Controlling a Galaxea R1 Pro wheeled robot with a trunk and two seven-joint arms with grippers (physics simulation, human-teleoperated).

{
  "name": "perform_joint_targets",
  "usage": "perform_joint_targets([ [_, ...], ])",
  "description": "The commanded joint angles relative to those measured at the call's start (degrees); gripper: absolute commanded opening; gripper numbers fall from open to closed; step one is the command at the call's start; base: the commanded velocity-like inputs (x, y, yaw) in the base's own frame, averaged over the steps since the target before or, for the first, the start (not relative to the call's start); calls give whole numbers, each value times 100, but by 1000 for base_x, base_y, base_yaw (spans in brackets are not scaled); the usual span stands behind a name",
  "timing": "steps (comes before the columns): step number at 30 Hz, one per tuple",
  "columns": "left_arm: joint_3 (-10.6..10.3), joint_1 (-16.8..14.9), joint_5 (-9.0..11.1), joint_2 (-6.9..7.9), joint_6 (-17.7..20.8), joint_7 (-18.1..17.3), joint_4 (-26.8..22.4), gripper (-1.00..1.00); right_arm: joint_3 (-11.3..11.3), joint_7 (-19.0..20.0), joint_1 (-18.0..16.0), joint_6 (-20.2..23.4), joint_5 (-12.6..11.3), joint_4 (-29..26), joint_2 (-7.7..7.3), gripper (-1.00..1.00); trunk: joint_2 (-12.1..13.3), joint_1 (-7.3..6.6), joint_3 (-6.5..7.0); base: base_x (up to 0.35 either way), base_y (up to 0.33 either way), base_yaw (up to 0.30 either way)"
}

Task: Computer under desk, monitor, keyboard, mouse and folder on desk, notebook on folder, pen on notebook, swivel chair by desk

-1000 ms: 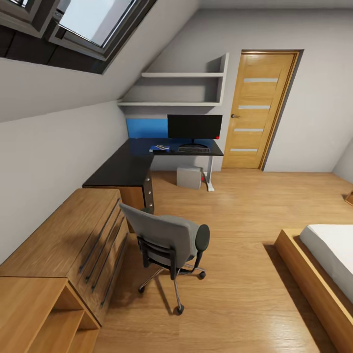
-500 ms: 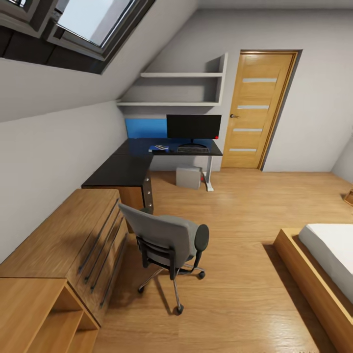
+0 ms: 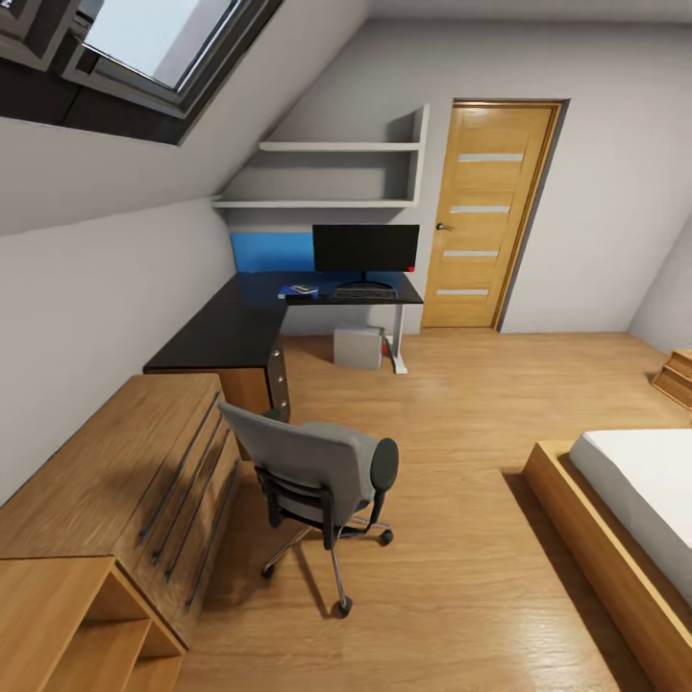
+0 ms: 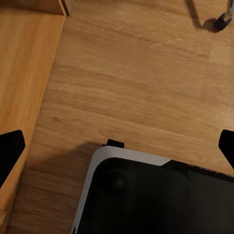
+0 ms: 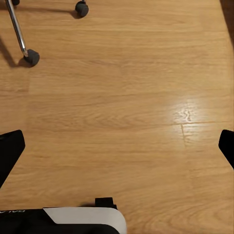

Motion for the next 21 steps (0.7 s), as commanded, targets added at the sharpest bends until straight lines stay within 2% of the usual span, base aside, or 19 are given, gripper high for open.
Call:
perform_joint_targets([
  [1,32,-4,-5,-2,-15,-18,4,100,49,-34,-6,-17,-17,12,4,100,-9,3,-10,46,0,-20],
  [12,32,-4,-5,0,-15,-18,4,100,49,-34,-6,-17,-17,12,3,100,-9,3,-10,172,0,-7],
  [21,32,-4,-5,-2,-15,-18,4,100,49,-34,-6,-17,-13,10,3,100,-9,3,-10,52,0,-1],
])
